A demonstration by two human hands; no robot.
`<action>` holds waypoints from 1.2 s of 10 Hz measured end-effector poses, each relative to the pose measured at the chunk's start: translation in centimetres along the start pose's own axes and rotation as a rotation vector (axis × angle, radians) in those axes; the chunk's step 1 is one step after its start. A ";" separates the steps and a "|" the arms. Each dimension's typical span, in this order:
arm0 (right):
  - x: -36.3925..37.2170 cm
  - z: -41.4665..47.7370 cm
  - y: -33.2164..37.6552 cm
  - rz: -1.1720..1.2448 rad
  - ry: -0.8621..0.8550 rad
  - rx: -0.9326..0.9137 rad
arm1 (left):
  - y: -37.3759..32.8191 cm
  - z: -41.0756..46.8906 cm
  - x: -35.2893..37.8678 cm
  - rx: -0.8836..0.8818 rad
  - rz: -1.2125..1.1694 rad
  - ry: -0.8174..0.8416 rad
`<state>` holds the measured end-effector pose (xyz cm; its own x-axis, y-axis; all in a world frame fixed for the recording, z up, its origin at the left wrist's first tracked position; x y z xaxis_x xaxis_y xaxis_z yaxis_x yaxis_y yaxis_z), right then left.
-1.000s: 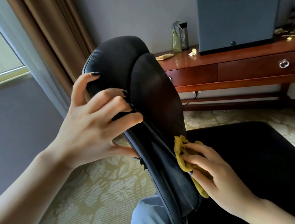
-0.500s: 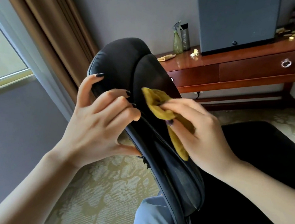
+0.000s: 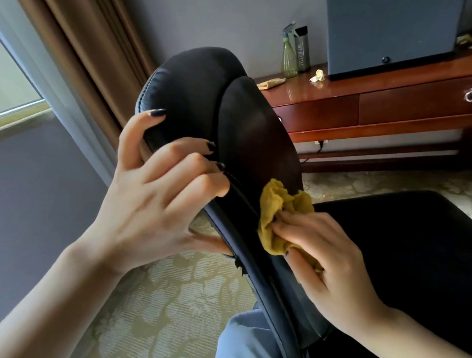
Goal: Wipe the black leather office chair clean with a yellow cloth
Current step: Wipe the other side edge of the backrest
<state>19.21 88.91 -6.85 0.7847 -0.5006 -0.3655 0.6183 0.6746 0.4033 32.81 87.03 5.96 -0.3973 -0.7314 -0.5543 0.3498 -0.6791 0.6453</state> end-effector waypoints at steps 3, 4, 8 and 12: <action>-1.0 -3.2 -1.9 0.058 0.089 0.130 | 0.0 0.1 0.7 -0.044 0.083 0.220; -1.2 -4.2 -2.7 0.079 0.143 0.242 | -0.3 0.1 0.9 -0.004 0.183 0.301; -2.7 -2.2 -6.4 0.433 0.024 0.652 | -3.6 2.9 0.0 0.185 0.106 0.302; 0.9 -0.3 -10.1 0.164 0.146 0.537 | -2.0 1.2 3.1 0.102 0.040 0.281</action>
<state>13.68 81.83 -11.50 0.8816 -0.3071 -0.3584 0.4547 0.3486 0.8196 29.89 86.15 3.56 -0.1296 -0.7559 -0.6418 0.2677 -0.6499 0.7113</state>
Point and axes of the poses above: each hand's wrist, its own z-axis towards the middle knuckle, its own x-axis out of the palm, y = z × x, the point moved 7 cm from there along z, towards the middle knuckle, and after that the axes turned 7 degrees about y, right-handed, at the moved point
